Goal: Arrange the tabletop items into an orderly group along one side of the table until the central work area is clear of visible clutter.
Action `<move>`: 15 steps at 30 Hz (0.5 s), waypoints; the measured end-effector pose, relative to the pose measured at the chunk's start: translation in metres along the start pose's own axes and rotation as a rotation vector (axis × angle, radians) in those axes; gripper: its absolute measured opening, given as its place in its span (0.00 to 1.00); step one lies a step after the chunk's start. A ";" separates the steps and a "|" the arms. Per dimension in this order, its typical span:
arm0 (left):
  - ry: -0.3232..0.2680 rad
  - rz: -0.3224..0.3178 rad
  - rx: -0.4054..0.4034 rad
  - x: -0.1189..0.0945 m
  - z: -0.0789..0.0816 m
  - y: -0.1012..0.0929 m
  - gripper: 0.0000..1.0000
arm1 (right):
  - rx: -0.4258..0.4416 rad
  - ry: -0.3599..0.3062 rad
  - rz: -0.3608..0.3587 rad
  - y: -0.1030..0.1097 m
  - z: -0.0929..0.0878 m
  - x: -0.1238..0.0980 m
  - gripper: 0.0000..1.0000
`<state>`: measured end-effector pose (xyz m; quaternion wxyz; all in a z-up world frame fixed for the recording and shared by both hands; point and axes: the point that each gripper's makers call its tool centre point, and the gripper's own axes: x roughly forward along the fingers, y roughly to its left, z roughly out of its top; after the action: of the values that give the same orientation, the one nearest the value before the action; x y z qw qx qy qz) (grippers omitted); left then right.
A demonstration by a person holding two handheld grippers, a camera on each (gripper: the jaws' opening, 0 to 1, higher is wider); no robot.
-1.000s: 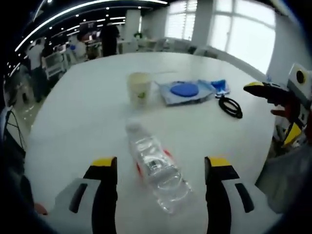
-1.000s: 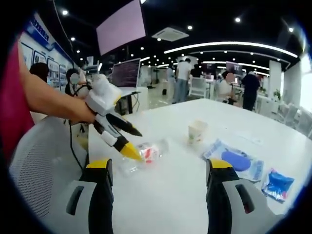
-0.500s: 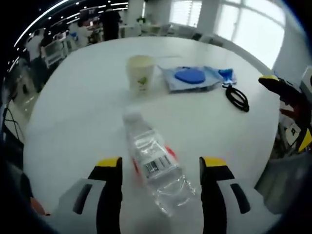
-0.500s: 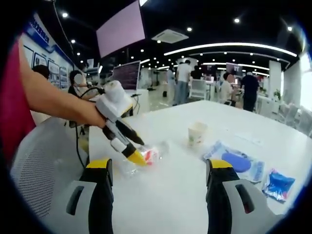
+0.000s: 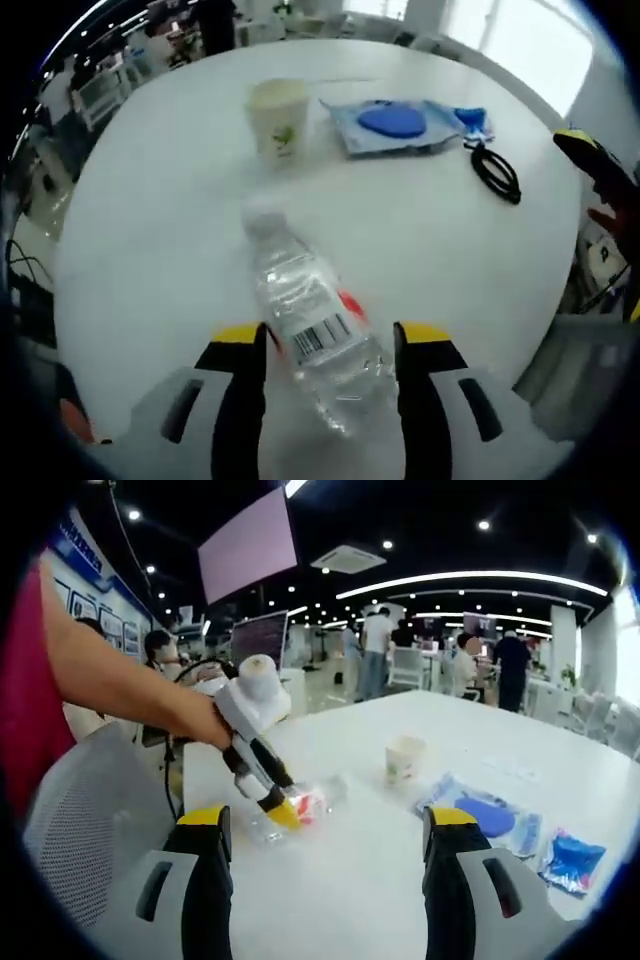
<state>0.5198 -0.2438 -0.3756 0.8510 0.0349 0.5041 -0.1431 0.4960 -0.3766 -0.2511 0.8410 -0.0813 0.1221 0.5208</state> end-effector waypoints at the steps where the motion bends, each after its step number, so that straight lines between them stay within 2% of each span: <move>1: 0.008 -0.003 -0.006 0.001 0.000 -0.001 0.47 | -0.001 -0.001 0.000 0.000 0.000 0.000 0.78; 15: 0.051 0.001 -0.033 0.005 -0.004 -0.002 0.46 | 0.001 -0.001 0.001 0.001 0.000 -0.001 0.78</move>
<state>0.5181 -0.2461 -0.3818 0.8384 0.0247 0.5279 -0.1335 0.4951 -0.3772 -0.2506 0.8408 -0.0804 0.1218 0.5213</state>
